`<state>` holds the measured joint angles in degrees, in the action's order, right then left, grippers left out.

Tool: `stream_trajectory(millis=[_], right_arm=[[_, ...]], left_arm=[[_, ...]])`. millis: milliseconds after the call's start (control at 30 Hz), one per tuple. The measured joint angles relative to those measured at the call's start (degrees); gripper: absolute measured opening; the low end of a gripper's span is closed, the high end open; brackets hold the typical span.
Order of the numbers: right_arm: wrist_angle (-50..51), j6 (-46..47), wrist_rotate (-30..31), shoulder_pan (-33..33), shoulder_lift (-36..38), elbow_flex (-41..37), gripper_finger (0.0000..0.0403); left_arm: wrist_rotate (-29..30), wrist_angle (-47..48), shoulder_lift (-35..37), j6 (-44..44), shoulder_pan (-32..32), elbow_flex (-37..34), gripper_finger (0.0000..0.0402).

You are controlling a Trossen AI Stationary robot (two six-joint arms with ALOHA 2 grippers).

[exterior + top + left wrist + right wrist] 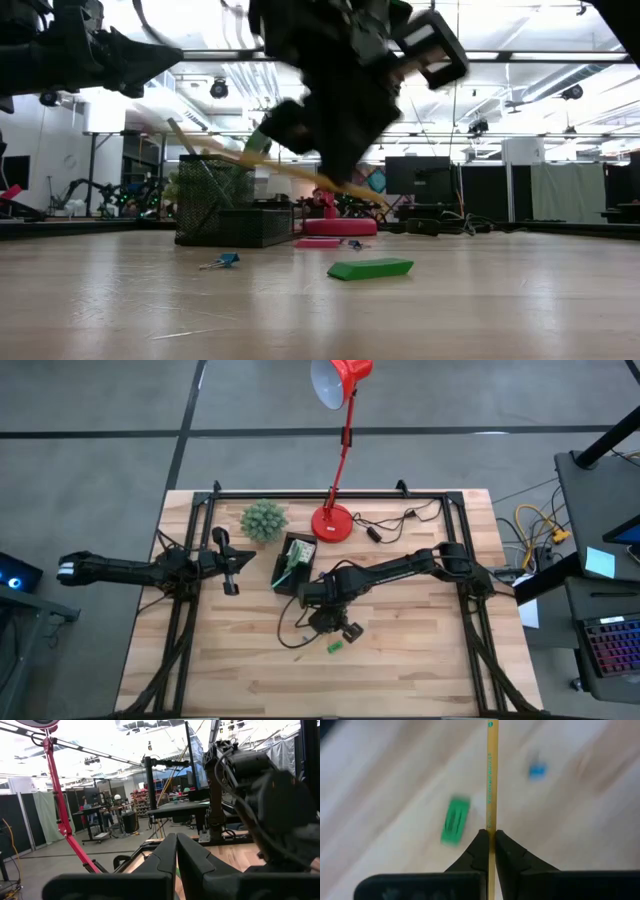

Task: Pick and place office supplies into organizer
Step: Put the yellow pencil in the black desk organizer

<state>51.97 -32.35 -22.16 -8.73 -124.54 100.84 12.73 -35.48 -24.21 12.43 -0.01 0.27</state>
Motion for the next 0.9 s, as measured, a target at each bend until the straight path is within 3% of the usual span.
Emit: stream_trajectory(millis=[400,900], right_arm=[[-20.5,0.6,-6.4,0.0,1.1,-0.2,0.0009],[-39.2,7.5,-0.7,4.1,1.5,-4.4,0.0009]], left_arm=[[0.0,0.0,0.0,-0.1,0.0,0.0,0.0000],[0.0,0.0,0.3,-0.1,0.0,0.0,0.0000]])
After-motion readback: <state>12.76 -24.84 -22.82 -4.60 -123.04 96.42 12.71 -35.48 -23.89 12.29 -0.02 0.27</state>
